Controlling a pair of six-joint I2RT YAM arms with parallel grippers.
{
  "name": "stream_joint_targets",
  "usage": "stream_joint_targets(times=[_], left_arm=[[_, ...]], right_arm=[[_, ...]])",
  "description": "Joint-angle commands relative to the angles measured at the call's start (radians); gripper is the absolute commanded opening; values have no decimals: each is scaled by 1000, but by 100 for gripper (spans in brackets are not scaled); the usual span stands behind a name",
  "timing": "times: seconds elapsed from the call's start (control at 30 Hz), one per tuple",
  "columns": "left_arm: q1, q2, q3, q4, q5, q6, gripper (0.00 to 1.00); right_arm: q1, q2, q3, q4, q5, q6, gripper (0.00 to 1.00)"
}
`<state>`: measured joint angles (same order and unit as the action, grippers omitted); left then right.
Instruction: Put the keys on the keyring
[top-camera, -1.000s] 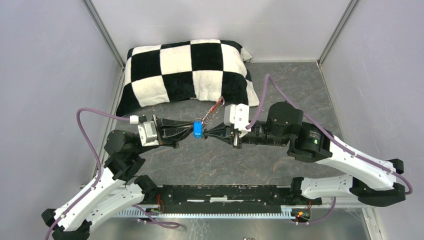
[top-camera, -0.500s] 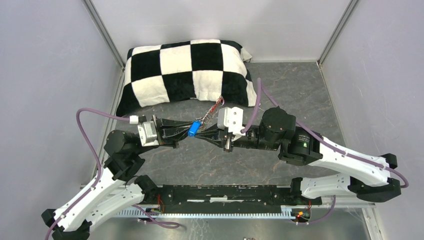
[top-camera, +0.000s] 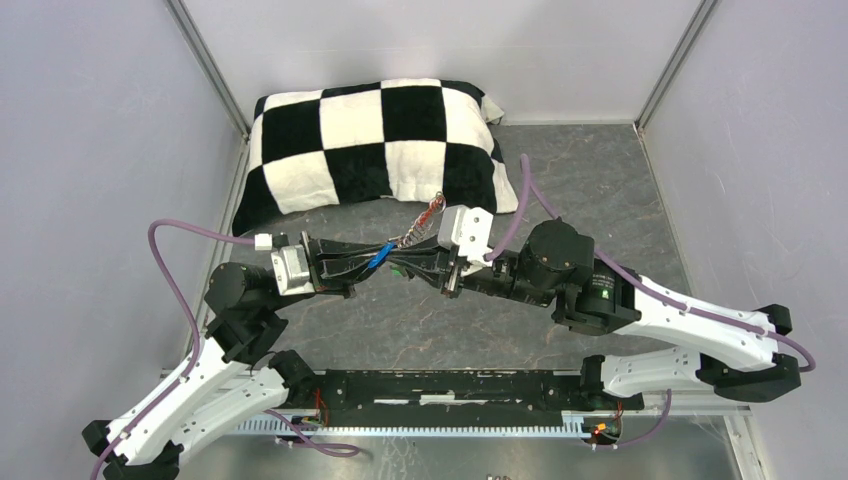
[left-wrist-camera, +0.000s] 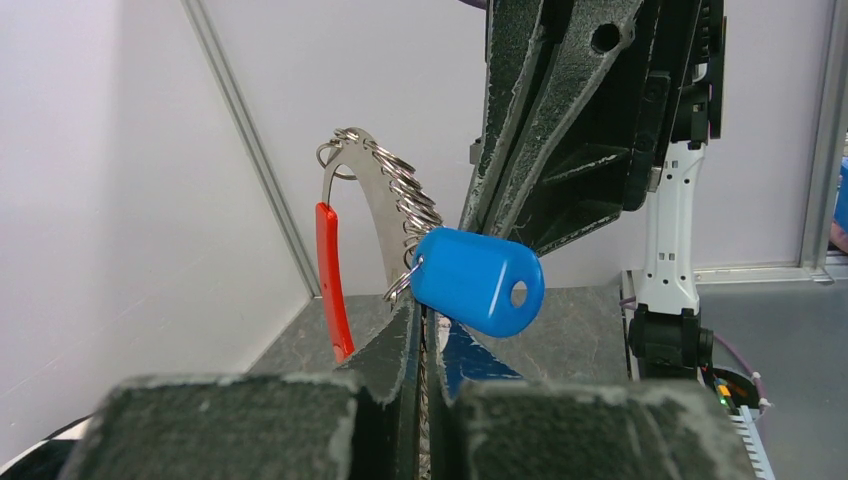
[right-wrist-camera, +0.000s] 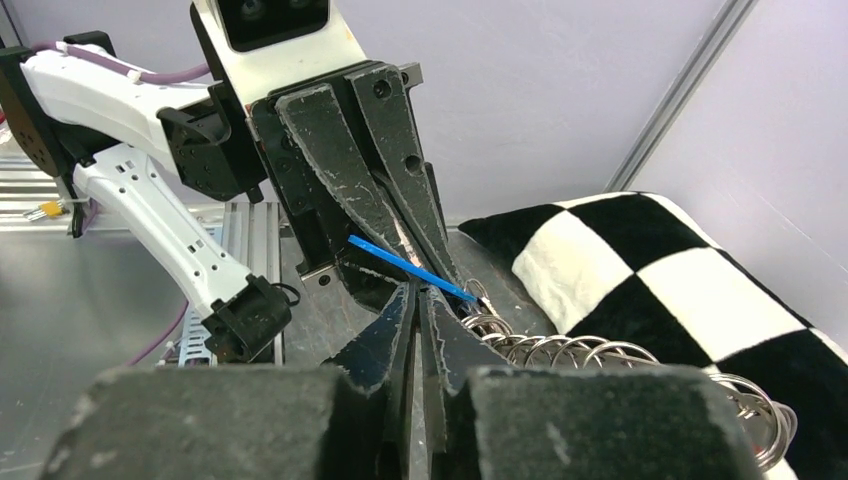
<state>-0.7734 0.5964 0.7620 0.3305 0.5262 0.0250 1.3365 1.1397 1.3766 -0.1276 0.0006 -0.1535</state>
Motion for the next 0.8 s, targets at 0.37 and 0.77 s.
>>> stream_joint_targets(times=[0.37, 0.77], left_arm=[[3, -9, 5, 33, 3, 33, 2], [2, -12, 13, 7, -6, 16, 2]], right_arm=[[45, 24, -25, 95, 28, 35, 15], [61, 26, 70, -13, 48, -28, 40]])
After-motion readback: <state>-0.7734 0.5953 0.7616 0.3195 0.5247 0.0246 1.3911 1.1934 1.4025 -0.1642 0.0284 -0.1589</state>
